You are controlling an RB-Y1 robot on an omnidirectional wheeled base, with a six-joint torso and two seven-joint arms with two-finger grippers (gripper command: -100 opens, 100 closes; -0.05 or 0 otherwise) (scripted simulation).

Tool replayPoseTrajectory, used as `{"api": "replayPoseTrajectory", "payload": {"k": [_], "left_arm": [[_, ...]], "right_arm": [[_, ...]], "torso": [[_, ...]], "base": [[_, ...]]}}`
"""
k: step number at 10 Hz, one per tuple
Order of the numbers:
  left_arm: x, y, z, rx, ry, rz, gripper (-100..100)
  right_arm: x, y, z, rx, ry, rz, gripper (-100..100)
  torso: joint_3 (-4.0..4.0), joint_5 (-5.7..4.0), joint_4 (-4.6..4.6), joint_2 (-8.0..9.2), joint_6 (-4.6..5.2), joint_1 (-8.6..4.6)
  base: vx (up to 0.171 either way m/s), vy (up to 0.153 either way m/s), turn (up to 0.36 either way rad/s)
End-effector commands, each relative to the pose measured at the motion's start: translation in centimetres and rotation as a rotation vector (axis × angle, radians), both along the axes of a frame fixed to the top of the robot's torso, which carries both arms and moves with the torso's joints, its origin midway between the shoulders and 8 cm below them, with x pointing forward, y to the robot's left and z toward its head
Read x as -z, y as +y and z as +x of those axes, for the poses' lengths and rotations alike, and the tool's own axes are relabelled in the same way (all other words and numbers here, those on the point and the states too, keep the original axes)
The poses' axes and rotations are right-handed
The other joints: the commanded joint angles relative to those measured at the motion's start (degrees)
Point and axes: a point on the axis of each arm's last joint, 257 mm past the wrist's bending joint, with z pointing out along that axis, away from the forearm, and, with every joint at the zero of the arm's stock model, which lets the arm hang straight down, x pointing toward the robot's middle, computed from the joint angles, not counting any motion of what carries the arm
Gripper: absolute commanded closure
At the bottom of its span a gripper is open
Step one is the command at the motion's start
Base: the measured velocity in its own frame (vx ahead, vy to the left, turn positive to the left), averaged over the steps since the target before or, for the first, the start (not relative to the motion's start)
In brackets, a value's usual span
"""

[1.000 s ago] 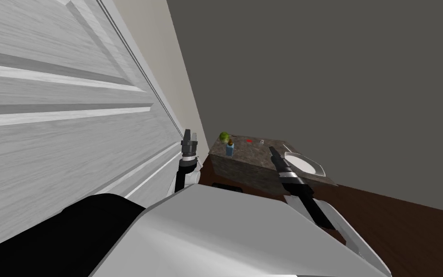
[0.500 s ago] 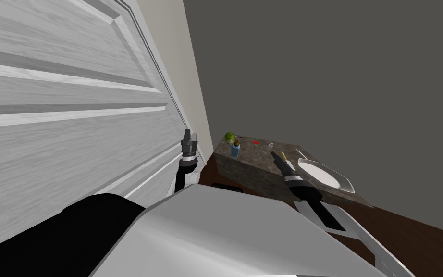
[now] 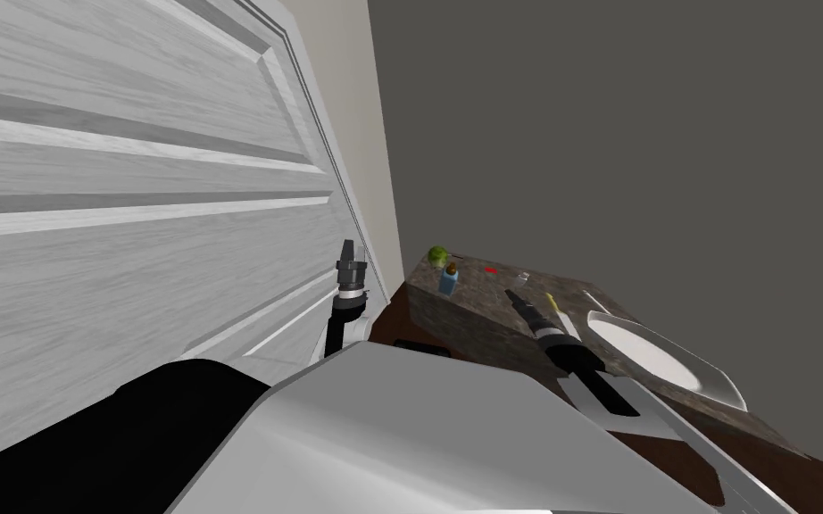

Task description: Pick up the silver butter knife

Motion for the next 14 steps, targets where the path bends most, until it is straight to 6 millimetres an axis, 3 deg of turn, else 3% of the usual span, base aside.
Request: {"api": "replayPoseTrajectory", "payload": {"k": [1, 4, 5, 9, 10, 14], "left_arm": [[0.0, 0.0, 0.0, 0.0, 0.0, 0.0, 0], [0.0, 0.0, 0.0, 0.0, 0.0, 0.0, 0], [0.0, 0.0, 0.0, 0.0, 0.0, 0.0, 0], [0.0, 0.0, 0.0, 0.0, 0.0, 0.0, 0], [0.0, 0.0, 0.0, 0.0, 0.0, 0.0, 0], [0.0, 0.0, 0.0, 0.0, 0.0, 0.0, 0]], "right_arm": [[2.5, -2.3, -1.0, 0.032, 0.085, -0.047, -100], [5.0, -5.7, -2.1, 0.07, 0.182, -0.104, -100], [4.9, -5.7, -2.0, 0.067, 0.183, -0.109, -100], [8.7, -12.6, -4.7, 0.147, 0.362, -0.218, -100], [8.7, -12.8, -4.8, 0.149, 0.366, -0.224, -100], [11.0, -19.5, -8.4, 0.234, 0.525, -0.321, -100]], "torso": [[0.0, 0.0, 0.0, 0.0, 0.0, 0.0], [0.01, 0.0, 0.0, 0.02, 0.05, -0.03], [0.02, 0.0, 0.01, 0.03, 0.01, -0.03], [-0.02, 0.0, -0.01, -0.04, 0.03, -0.01], [-0.02, 0.0, -0.01, -0.04, 0.03, -0.02], [-0.02, 0.01, -0.01, -0.03, 0.05, 0.01]], "base": [[0.032, 0.04, 0.28], [0.027, 0.034, 0.171], [0.018, 0.021, 0.092], [0.036, 0.035, 0.234], [0.034, 0.024, 0.067], [0.04, 0.033, 0.202]]}}
